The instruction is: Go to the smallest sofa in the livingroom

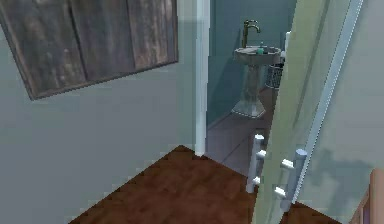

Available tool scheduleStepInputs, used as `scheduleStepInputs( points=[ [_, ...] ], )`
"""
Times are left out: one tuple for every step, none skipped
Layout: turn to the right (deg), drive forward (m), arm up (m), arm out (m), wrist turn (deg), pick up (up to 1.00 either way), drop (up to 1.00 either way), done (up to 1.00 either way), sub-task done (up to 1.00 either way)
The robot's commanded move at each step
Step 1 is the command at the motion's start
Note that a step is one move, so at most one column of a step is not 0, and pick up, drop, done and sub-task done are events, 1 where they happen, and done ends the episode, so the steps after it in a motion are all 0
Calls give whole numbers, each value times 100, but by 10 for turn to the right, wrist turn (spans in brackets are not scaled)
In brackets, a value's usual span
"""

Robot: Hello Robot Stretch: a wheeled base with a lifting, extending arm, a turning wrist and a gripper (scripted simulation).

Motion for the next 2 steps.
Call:
scheduleStepInputs(
  points=[
    [-180,0,0,0,0,0,0,0,0],
    [0,90,0,0,0,0,0,0,0]
  ],
)
